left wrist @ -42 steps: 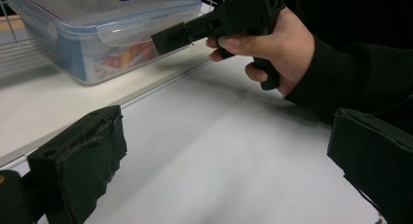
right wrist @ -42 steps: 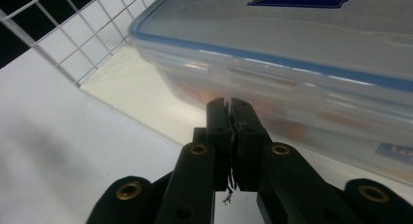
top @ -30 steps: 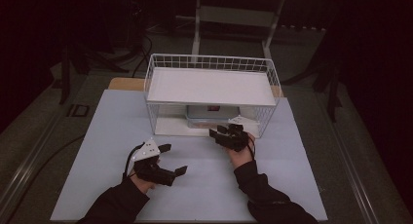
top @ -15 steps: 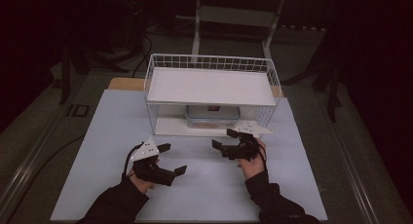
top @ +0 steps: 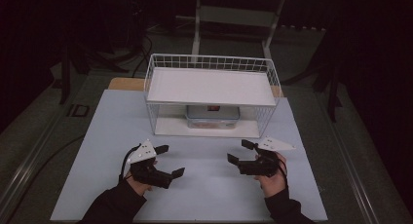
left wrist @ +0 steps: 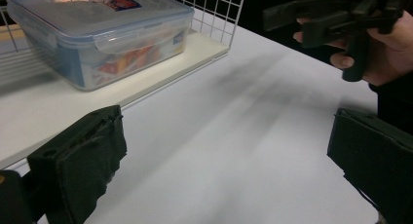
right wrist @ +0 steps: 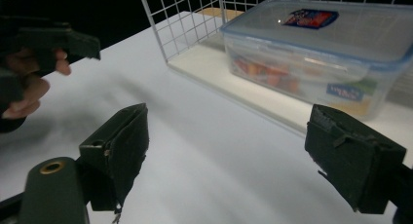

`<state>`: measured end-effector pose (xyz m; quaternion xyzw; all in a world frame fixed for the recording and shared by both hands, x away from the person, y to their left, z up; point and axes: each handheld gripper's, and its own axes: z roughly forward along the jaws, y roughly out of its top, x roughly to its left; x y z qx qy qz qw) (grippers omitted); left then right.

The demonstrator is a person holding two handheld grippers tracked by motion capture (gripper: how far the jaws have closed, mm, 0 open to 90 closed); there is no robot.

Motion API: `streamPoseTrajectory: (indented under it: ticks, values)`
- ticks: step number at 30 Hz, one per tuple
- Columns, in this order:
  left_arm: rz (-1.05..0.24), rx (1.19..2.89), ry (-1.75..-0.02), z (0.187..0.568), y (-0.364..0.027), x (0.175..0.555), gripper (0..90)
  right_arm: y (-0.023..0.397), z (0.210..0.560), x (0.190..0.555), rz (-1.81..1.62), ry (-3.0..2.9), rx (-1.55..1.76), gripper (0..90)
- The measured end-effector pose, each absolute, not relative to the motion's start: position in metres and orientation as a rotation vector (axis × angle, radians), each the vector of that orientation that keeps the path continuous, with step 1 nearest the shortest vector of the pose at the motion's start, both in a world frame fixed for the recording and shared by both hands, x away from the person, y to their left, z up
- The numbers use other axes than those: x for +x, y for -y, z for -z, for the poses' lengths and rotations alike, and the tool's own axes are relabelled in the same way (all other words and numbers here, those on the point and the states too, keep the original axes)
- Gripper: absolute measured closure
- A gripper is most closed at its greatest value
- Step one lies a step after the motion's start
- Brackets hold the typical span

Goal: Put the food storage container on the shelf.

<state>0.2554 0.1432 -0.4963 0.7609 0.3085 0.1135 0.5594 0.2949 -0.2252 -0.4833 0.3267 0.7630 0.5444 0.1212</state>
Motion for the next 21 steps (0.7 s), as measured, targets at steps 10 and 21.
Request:
streamPoseTrajectory:
  ticks: [10, 21]
  values:
    - [-0.275, 1.796, -0.716, 0.496, -0.143, 0.254, 0.6, 0.253, 0.489, 0.267, -1.565, -2.23, 0.962, 16.1]
    - [-0.272, 1.799, -0.714, 0.497, -0.143, 0.254, 0.6, 0.277, 0.503, 0.253, -1.507, -2.27, 1.005, 16.2]
